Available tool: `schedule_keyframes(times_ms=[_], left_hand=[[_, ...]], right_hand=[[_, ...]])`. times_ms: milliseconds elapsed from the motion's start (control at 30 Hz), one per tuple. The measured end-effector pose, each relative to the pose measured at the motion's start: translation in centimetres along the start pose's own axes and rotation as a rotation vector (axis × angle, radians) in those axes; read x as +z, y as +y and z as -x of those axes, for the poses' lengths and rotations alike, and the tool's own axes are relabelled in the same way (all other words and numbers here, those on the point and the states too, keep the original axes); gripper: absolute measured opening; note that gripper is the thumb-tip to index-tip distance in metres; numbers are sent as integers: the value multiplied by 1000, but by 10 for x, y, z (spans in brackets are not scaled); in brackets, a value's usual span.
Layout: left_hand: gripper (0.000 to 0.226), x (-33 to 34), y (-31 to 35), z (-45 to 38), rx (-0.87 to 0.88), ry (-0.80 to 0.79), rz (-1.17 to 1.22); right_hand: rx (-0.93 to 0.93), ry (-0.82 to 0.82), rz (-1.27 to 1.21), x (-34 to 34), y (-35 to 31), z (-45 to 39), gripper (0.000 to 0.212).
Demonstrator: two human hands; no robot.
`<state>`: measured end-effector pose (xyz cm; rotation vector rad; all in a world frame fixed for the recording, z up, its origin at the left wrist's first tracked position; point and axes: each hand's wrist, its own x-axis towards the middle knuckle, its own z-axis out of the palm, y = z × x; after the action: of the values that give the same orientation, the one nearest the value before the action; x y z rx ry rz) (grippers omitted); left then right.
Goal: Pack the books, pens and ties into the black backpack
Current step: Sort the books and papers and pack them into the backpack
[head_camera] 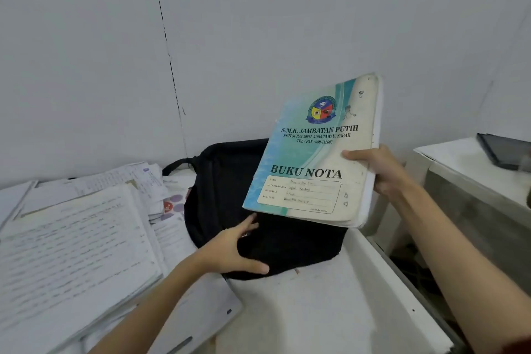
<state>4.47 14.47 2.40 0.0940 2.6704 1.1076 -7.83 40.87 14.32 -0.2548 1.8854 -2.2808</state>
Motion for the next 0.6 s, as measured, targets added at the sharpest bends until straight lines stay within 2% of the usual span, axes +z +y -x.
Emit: schedule_keyframes(times_ms=[67, 133, 167, 233, 300, 400, 500, 600], left_hand=[[63, 11, 1, -5, 6, 88, -136], [29, 9, 0, -9, -42, 258, -46], [23, 4, -2, -13, -87, 351, 17], [27, -14, -10, -21, -250, 529, 191], [27, -32, -16, -25, -442, 658, 534], [13, -59, -17, -25, -517, 731, 1021], [23, -87, -10, -26, -487, 768, 1166], [23, -118, 2, -34, -408, 863, 1097]], right_hand=[[9, -12, -9, -6, 5, -6, 29], [23, -28, -30, -6, 10, -8, 30], [36, -38, -45, -5, 11, -9, 30], [56, -61, -61, -2, 13, -10, 30], [71, -79, -72, -2, 14, -11, 31], [85, -89, -75, -6, 14, -13, 33], [80, -54, -85, -11, 17, -14, 33], [58, 81, -90, -12, 30, -14, 34]])
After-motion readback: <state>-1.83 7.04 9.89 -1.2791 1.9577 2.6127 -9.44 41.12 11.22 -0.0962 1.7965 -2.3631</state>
